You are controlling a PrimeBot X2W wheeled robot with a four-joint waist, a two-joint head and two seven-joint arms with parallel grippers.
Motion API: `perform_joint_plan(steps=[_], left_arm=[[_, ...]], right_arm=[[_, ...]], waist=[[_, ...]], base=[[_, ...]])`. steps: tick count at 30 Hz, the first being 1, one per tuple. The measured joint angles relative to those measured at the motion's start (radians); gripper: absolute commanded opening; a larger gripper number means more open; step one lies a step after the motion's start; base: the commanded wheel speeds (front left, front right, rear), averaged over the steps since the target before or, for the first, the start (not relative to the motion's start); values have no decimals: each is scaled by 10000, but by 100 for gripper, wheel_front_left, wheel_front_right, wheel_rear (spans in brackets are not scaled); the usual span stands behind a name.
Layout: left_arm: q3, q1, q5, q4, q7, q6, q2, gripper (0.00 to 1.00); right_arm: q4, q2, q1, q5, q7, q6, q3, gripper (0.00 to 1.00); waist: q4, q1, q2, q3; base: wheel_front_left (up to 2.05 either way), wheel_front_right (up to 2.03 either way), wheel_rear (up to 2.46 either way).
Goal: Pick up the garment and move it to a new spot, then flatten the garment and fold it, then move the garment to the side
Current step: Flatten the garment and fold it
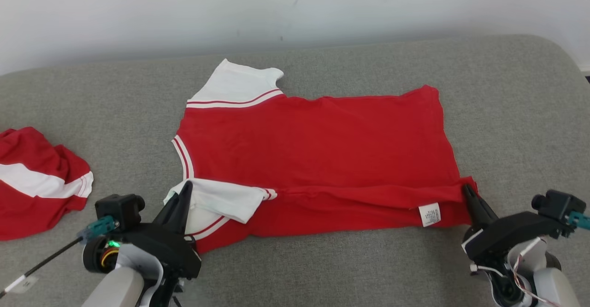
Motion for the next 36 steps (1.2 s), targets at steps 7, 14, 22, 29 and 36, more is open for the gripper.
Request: perform_joint_plan(steps=[7, 14, 22, 29, 36], left_arm=[[-198, -941, 186, 1578, -834, -602, -470, 100], [-6, -560, 324, 2073, -1452, -729, -570, 100], [-4, 872, 633, 1622, -1538, -625, -495, 100], [-224, 1198, 805, 1676, -1465, -376, -546, 100], [-228, 900, 727, 2127, -1421, -387, -683, 67]], right_arm=[[825, -853, -640, -1145, -1168, 0, 999, 100], [1158, -1371, -4, -1093, -2063, 0, 1287, 100], [1267, -1603, 775, -1053, -2364, 0, 1285, 100], [2042, -1605, 430, -1120, -2499, 0, 1383, 100], [2922, -1496, -134, -1164, -2719, 0, 1818, 35]], waist=[[-17, 1, 0, 174], [124, 0, 0, -26], [327, -1, 0, -225], [477, -1, 0, -77], [482, -1, 0, 69]], base=[[0, 0, 0], [0, 0, 0], [0, 0, 0], [0, 0, 0], [0, 0, 0]])
